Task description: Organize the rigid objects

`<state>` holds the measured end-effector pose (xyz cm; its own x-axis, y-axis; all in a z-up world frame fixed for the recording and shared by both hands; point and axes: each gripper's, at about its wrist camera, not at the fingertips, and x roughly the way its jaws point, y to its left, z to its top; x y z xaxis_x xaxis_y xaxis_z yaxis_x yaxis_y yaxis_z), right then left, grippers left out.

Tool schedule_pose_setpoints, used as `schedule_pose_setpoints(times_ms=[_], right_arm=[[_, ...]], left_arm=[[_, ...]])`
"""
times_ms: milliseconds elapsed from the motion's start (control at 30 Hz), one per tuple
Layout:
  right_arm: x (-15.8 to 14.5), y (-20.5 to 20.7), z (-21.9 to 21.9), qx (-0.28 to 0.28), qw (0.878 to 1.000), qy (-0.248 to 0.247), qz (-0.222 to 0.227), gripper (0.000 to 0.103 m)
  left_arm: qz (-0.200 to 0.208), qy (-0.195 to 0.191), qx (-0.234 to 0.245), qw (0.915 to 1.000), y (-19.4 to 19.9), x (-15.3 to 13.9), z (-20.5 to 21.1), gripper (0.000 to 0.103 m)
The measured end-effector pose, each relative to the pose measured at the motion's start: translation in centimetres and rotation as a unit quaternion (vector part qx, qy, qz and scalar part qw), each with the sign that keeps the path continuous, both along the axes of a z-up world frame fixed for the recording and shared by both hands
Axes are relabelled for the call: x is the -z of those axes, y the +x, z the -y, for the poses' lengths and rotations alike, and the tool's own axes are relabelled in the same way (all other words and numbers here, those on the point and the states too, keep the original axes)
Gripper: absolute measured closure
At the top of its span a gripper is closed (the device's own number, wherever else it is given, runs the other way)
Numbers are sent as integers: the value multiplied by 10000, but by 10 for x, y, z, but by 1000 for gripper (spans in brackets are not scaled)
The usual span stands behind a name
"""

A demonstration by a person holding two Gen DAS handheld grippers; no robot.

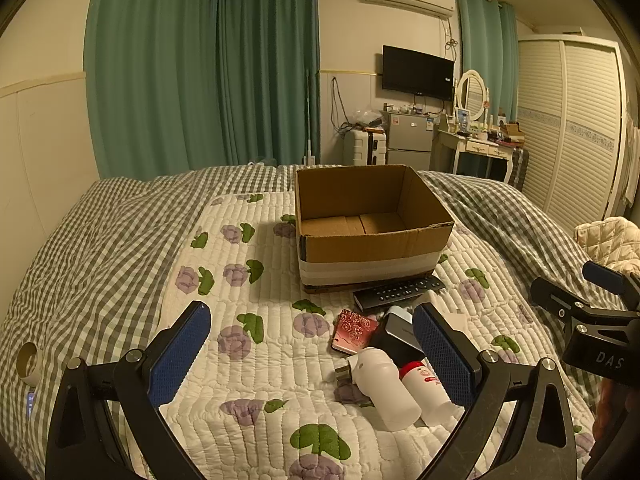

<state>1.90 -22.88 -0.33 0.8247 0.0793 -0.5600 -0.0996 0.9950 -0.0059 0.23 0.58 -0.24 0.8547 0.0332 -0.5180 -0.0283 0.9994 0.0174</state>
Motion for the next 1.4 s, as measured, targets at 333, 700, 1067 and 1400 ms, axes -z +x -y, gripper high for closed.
schedule_pose_setpoints(times_ms=[333, 700, 1067, 1400], right_arm=[[0, 1, 0, 8, 10000, -10, -27, 0], [-1, 1, 2, 20, 10000, -6, -46, 0], [-4, 0, 0, -8, 10000, -1, -3, 0], [10, 8, 5, 20, 9992, 8, -389, 0]], left_arm=[[-24, 39, 18, 10000, 1, 1, 3, 0], [-24, 42, 4, 10000, 1, 2, 3, 0], [-54, -85, 36, 9999, 2, 7, 3, 0], [-1023, 46, 66, 9947, 30, 52, 19, 2]])
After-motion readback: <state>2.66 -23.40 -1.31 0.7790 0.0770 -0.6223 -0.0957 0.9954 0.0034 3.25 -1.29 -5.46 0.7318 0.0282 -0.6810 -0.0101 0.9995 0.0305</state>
